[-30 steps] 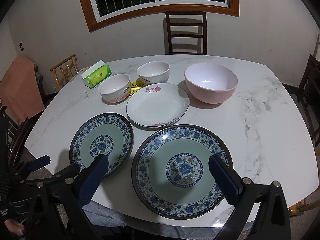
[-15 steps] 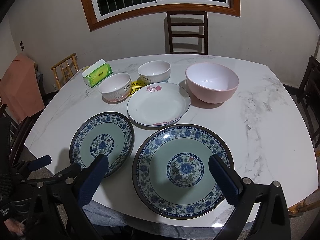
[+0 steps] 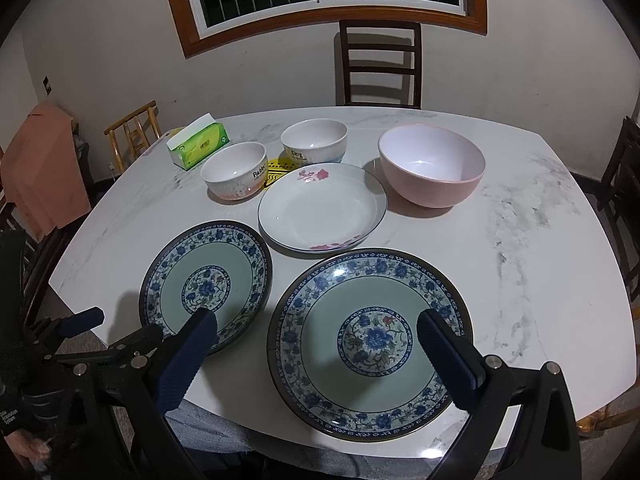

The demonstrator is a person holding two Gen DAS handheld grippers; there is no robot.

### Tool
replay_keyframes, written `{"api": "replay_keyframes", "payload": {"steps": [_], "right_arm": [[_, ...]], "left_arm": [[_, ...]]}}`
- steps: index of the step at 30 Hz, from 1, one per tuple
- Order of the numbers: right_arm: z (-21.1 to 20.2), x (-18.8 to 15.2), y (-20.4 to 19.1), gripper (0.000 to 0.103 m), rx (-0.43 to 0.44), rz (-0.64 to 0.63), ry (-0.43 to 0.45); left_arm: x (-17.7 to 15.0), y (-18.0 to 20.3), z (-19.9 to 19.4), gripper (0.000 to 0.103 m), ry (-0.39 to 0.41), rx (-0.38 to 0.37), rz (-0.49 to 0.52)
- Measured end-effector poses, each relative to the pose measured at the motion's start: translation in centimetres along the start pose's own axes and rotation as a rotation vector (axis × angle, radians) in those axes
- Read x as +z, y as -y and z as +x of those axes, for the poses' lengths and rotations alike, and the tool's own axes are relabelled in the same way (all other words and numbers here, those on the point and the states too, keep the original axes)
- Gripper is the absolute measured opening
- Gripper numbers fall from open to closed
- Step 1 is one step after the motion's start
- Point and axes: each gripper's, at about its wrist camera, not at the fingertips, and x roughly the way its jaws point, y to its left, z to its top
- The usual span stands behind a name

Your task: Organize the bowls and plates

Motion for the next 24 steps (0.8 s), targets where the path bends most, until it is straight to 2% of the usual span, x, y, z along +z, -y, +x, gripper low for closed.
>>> {"api": "replay_keyframes", "payload": {"steps": [9, 14, 17, 21, 24], "right_arm": [[0.9, 0.6, -0.6, 0.1, 0.08, -0.019, -0.017], [2.0, 1.2, -0.9, 0.091, 0.116, -0.037, -0.046], [2.9, 1.7, -1.1, 0.083, 0.134, -0.044, -0.071], [4.2, 2.4, -1.3, 0.081, 0.17, -0.042, -0.107], [5.5, 3.2, -1.5, 0.068, 0.202, -0.045, -0.146]], "left_arm": [[0.6, -0.9, 0.6, 0.088, -0.014, -0.015, -0.01], [1.3, -2.5, 0.9, 0.083, -0.022, -0.042, -0.046], [1.8, -3.8, 1.1, 0.077, -0.02, -0.051, -0.072], [2.3, -5.8, 1.7, 0.069, -0.039, -0.086, -0.123], [2.9, -7.1, 2.3, 0.061, -0.056, -0.117, -0.156]]}}
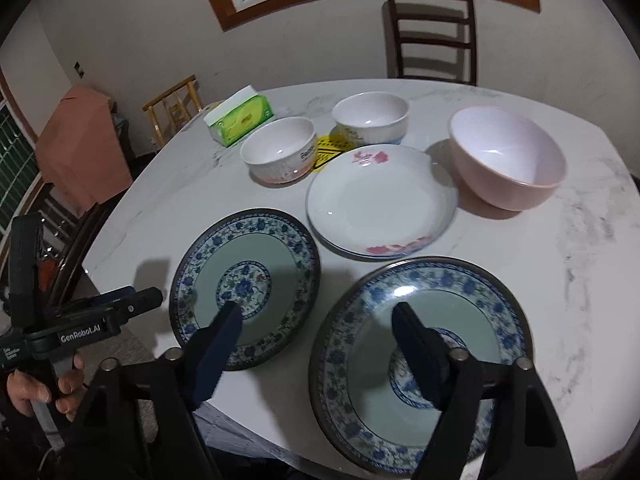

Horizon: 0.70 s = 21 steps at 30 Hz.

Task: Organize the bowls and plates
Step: 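Close the left tool on the rim of the large blue-and-white plate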

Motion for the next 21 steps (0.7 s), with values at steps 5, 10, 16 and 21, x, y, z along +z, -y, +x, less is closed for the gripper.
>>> {"api": "replay_keyframes", "payload": {"steps": [5, 10, 16, 21], "right_arm": [[2.2, 1.3, 0.1, 0.059, 0.05, 0.016, -0.06], [4.4, 2.6, 0.3, 0.054, 0.083, 0.038, -0.109], [7.1, 3.4, 0.2, 0.047, 0.077, 0.041, -0.167], [8.8, 3.5, 0.3, 0.042, 0.065, 0.037, -0.209]], "left_arm": [[1.2, -1.8, 0.8, 0.049, -0.017, -0.029, -0.033], [1.9, -3.9, 2.2, 0.048, -0.069, -0.094, -0.105], [2.4, -5.1, 3.4, 0.046, -0.108, -0.131, -0.145], [2.5, -5.5, 4.3, 0.037, -0.135, -0.143, -0.158]]}}
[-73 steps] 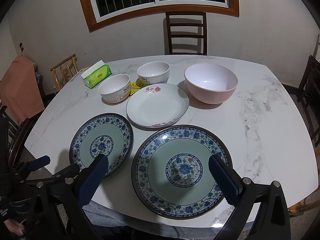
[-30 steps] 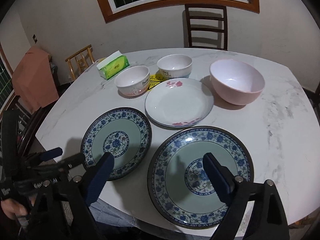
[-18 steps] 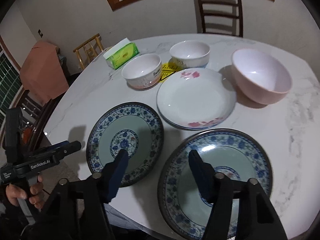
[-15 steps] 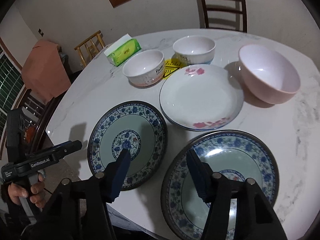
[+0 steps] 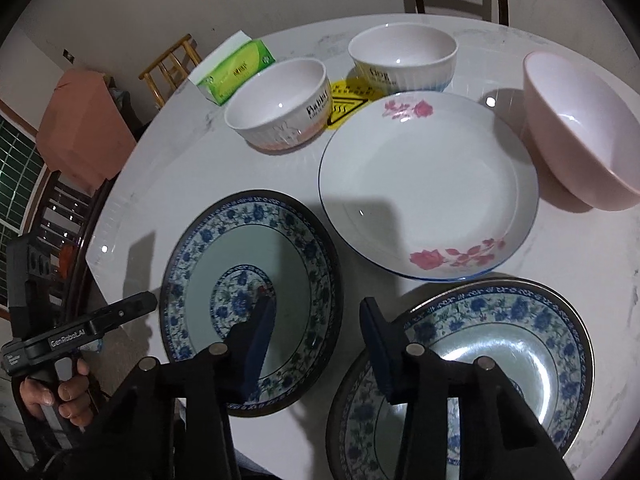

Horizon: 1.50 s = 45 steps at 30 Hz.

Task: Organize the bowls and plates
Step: 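Close the left tool on the rim of the large blue-and-white plate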

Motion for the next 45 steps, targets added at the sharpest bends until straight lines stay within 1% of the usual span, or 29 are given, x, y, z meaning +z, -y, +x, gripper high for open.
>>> {"api": "replay_keyframes", "payload": {"steps": [4, 5, 10, 12, 14, 19, 21, 23, 26, 35, 41, 45], "right_arm": [[1.0, 0.2, 0.3, 0.039, -0.01, 0.001, -0.023], [1.3, 0.3, 0.4, 0.036, -0.013, 0.003, -0.027], [2.3, 0.7, 0.7, 0.032, -0.015, 0.007, -0.041], [2.5, 0.7, 0.7, 0.031, -0.014, 0.005, -0.047], [2.9, 0.8, 0.7, 0.025, -0.007, 0.001, -0.051], [3.5, 0.8, 0.6, 0.018, 0.0, -0.006, -0.068], [3.6, 0.9, 0.6, 0.018, 0.005, -0.003, -0.068], [3.6, 0.9, 0.5, 0.014, 0.01, -0.012, -0.065], [3.6, 0.8, 0.1, 0.014, -0.003, -0.021, -0.059], [3.4, -0.5, -1.5, 0.014, -0.004, -0.006, -0.035], [4.0, -1.1, -3.4, 0.014, 0.013, 0.002, -0.03], [4.7, -1.6, -4.7, 0.014, 0.015, 0.005, -0.032]], "left_arm": [[0.1, -0.3, 0.7, 0.037, -0.017, 0.003, -0.001], [0.1, -0.5, 0.8, 0.037, -0.02, 0.005, -0.001], [0.2, -0.7, 1.2, 0.034, -0.022, 0.009, 0.015], [0.4, -0.7, 1.4, 0.029, -0.022, 0.017, 0.021], [0.5, -0.8, 1.7, 0.027, -0.024, 0.017, 0.02], [0.5, -1.0, 2.4, 0.023, -0.031, 0.024, 0.029], [0.6, -1.0, 2.7, 0.019, -0.037, 0.024, 0.029], [0.6, -1.1, 2.9, 0.017, -0.042, 0.021, 0.031], [0.6, -0.9, 3.0, 0.015, -0.04, 0.015, 0.044], [0.8, -1.0, 2.3, 0.015, -0.006, 0.047, 0.074], [1.3, -2.0, 0.9, 0.015, 0.026, 0.065, 0.092], [1.5, -2.8, 0.4, 0.015, 0.037, 0.091, 0.096]]}}
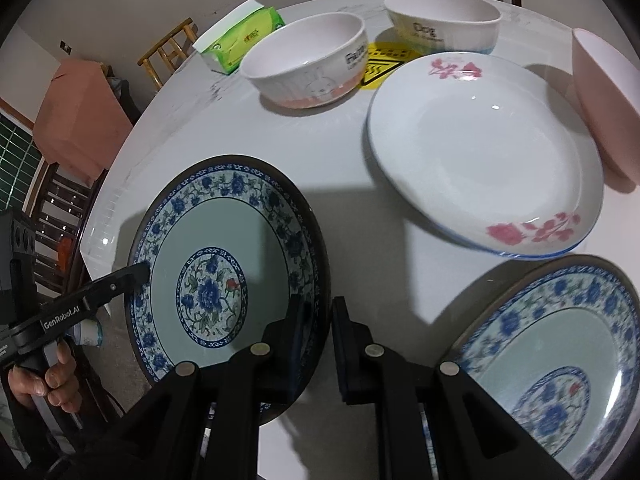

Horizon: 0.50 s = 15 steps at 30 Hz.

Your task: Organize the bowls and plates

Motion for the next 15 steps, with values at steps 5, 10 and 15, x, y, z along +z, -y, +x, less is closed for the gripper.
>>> {"api": "replay_keyframes", "payload": {"steps": [5, 10, 15], "right_arm": [[0.6, -0.2, -1.1, 0.014, 0.003, 0.01, 0.001], [0.9, -0.7, -1.9, 0.014, 0.012, 0.024, 0.017], [0.9, -1.0, -1.9, 0.014, 0.015, 0.027, 0.024]], "left_arm": [[0.1, -1.1, -0.1, 0.015, 0.004, 0.016, 0.002], [0.5, -1.8, -0.1, 0.015, 0.012, 0.019, 0.006], [0.7, -2.5, 0.3, 0.015, 0.02, 0.032, 0.002]]}}
